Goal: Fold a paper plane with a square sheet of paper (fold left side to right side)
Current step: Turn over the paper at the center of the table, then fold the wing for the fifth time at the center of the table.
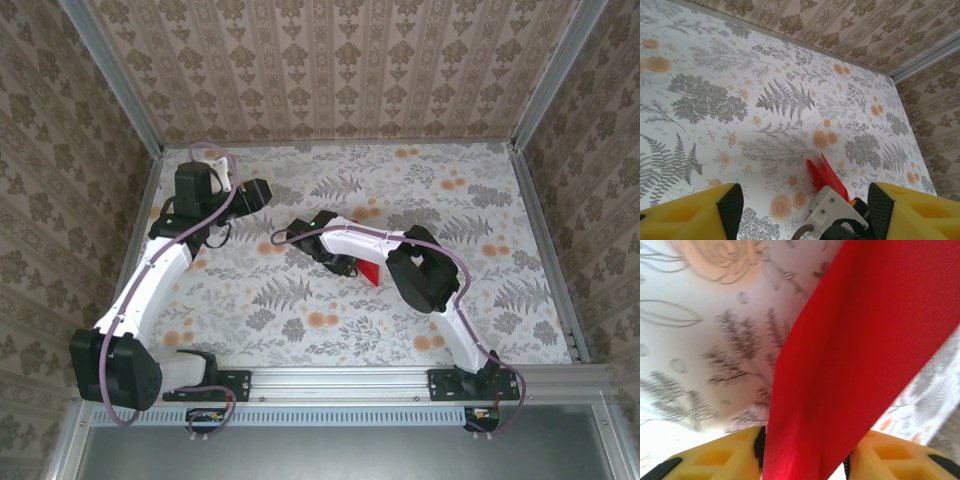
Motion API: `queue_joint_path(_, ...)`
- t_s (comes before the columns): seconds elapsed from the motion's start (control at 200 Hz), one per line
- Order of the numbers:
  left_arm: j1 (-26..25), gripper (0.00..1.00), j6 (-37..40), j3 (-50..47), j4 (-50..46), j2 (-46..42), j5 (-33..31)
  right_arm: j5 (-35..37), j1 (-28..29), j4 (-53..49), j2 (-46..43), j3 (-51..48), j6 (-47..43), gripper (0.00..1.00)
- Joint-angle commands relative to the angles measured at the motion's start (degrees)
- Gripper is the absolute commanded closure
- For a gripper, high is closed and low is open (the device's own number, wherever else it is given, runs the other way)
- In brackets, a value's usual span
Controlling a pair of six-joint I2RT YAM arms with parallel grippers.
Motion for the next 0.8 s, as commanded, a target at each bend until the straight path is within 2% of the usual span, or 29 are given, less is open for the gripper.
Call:
queue_joint_path(0.0, 0.23, 0.3, -2.83, -2.2, 1.25, 2.83, 5.14, -10.06, -0.81, 0.02, -7.15, -1.35, 1.91, 0.45)
queue_joint_path(0.145, -1.12, 0.3, -6.74, -5.17, 5.77, 7.13, 9.66, -17.48, -3.07, 4.27, -16.65, -7.22, 3.62, 0.32)
queue_joint_path(0.26, -4.13, 0.3, -9.25, -6.14, 8.84, 11.27, 11.09, -25.07, -6.81, 11.78, -26.75, -15.13, 5.3, 0.23)
queue_joint_path(0.49, -11.99, 0.3, -17.28, -6.46, 19.69, 21.46, 14.27, -41.02, -20.49, 36.15, -44.38, -35.53, 13.37, 0.16)
queue_joint_path(0.655, -16.51, 0.31, -19.32, -3.34, 23.25, 28.57, 14.38, -47.9, -27.79, 49.07, -50.33, -44.79, 18.51, 0.01)
queue_joint_path(0.795, -18.22, 0.31, -19.7, 0.14, 23.74, 34.29, 15.15, -51.8, -31.87, 53.29, -51.66, -48.32, 20.24, 0.0)
